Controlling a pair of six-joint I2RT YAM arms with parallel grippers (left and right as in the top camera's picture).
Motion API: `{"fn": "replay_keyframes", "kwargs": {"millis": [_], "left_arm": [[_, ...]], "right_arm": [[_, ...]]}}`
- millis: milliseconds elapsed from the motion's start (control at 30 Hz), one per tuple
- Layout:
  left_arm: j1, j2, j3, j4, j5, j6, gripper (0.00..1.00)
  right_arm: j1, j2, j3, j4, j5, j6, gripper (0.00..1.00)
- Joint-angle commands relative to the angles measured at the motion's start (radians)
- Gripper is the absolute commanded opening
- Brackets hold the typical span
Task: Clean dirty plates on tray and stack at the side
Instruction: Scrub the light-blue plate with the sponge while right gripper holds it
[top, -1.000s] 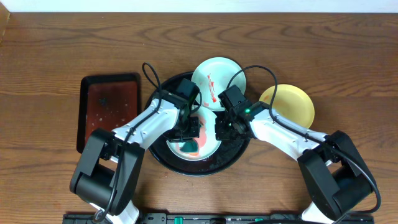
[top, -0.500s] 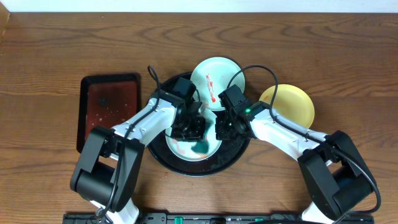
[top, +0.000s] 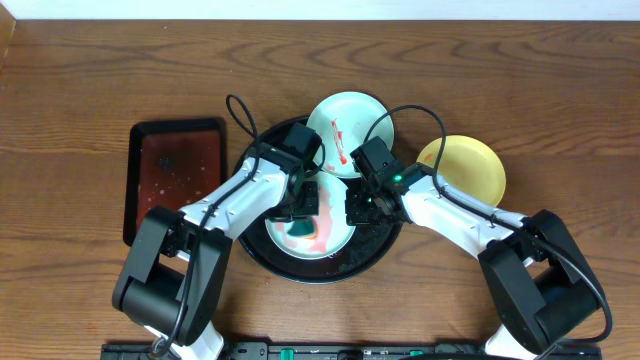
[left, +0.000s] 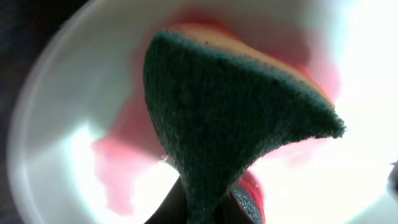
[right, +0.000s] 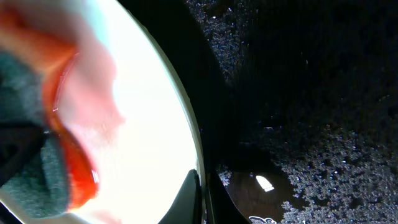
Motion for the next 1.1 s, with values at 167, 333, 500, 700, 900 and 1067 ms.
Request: {"fn": "replay_keyframes", "kwargs": {"millis": [167, 333, 500, 700, 900, 1067], "left_arm": [[0.023, 0.024, -0.031, -0.117, 0.276, 0.237, 0.07], [0.023, 0.024, -0.031, -0.063, 0.444, 0.298, 0.07], [0.023, 0.024, -0.031, 0.048, 0.410, 0.297, 0.07], [0.023, 0.024, -0.031, 0.111, 0.001, 0.118, 0.08], [0.024, 0.022, 0.008, 0.031, -0.309, -0.016, 0.08], [0.024, 0.020, 0.107, -0.098, -0.322, -0.019, 0.07]], "right_arm": [[0.007, 0.018, -0.008, -0.016, 0.025, -0.012, 0.01], [0.007, 0.018, -0.008, -0.016, 0.025, -0.013, 0.01], [0.007, 0.018, -0.008, -0.016, 0.025, -0.012, 0.01], [0.007, 0.018, -0.008, -0.016, 0.025, -0.012, 0.01], [0.007, 0.018, -0.008, -0.016, 0.025, -0.012, 0.01], [0.007, 0.018, -0.008, -0.016, 0.026, -0.012, 0.01]]}}
